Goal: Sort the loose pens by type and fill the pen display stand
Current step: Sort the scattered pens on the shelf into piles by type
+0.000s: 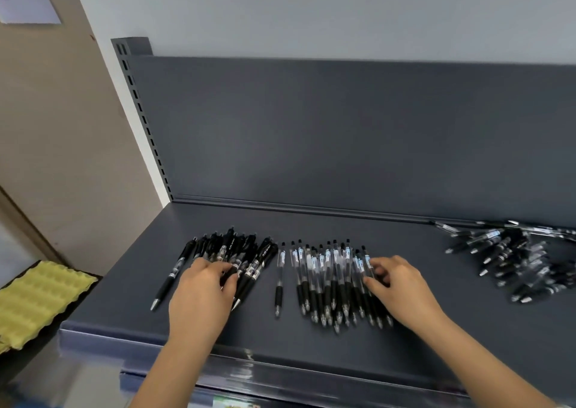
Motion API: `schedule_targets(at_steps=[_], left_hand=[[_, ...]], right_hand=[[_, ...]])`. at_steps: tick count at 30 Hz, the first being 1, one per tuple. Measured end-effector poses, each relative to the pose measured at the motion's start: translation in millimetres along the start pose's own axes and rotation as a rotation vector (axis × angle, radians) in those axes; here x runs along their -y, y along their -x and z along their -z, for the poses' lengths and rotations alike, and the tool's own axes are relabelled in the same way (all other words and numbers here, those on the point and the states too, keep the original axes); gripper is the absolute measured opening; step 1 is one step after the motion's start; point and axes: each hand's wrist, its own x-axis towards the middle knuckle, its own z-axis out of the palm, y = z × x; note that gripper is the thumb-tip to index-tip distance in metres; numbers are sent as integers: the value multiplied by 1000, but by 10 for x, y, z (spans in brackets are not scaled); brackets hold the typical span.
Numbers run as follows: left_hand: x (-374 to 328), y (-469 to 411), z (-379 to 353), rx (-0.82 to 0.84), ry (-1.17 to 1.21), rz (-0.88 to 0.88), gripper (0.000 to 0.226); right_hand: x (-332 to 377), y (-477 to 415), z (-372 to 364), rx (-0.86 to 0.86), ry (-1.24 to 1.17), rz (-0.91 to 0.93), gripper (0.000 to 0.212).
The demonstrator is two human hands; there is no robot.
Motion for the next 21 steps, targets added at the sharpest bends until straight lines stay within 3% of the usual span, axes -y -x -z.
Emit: schedule_targets(at_steps=[7,15,18,21], left_hand=[[-237,-53,-54,-55,-78,-170,27],[-1122,61,-379,47,-91,-465,21],[-1362,126,-512,68,-95,-465,24],[-1393,154,-620,104,-163,-366,44]], right_hand=[[-112,50,123,-25,-68,-5,42],[-662,190,583,-166,-21,-83,38],[-927,288,771,-206,-20,-148,36],[-1135,371,893,-226,-12,-189,34]])
